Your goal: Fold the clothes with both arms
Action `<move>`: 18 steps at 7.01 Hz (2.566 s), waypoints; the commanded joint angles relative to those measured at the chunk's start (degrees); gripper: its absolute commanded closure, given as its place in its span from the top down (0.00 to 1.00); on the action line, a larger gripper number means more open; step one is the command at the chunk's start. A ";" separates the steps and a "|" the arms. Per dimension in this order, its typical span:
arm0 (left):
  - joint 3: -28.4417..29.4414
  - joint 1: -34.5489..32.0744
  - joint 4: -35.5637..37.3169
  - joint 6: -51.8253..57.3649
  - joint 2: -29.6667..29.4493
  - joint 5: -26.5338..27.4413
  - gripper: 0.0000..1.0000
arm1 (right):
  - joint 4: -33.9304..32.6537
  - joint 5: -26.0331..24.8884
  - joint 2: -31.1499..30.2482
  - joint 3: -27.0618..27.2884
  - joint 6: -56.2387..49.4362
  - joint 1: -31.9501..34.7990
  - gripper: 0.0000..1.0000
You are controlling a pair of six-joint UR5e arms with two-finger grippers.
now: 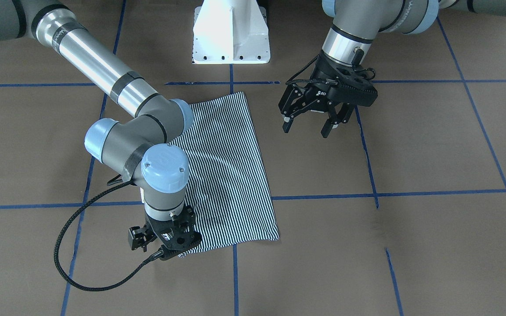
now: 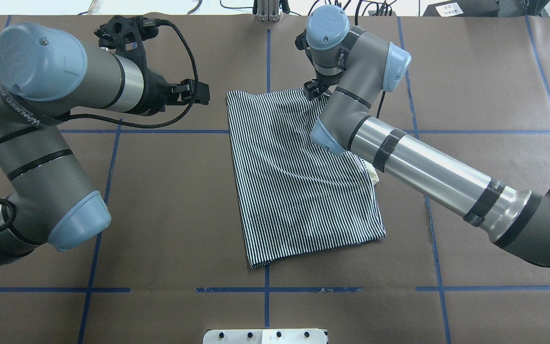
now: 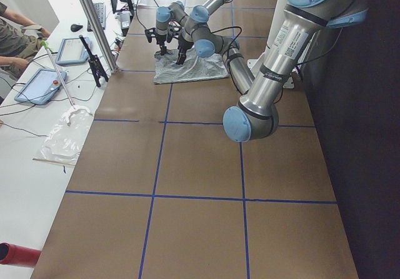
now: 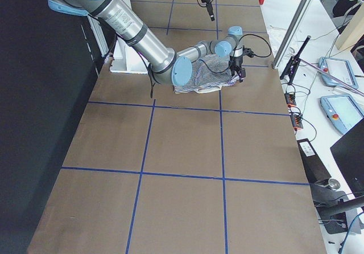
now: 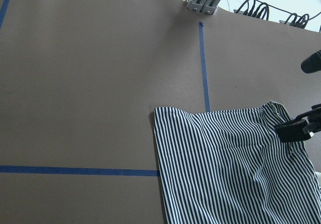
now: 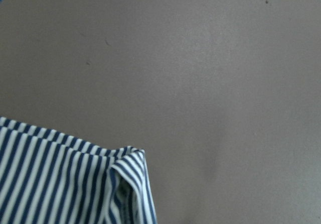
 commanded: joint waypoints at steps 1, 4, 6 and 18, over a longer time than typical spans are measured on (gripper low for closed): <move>0.05 0.00 0.00 0.06 -0.10 0.00 1.00 | 2.38 -1.47 -1.72 -3.00 -2.96 3.63 1.00; 0.05 0.00 0.00 0.06 -0.19 -0.09 1.00 | 4.24 1.67 -3.76 -2.67 -8.53 7.60 1.00; 0.31 0.35 0.09 -6.38 -0.02 -5.57 1.00 | 0.67 14.71 -6.98 5.02 -8.44 9.89 1.00; 13.94 24.43 0.70 -42.92 -5.46 1.14 0.99 | -9.99 29.47 -31.27 43.04 11.25 10.95 1.00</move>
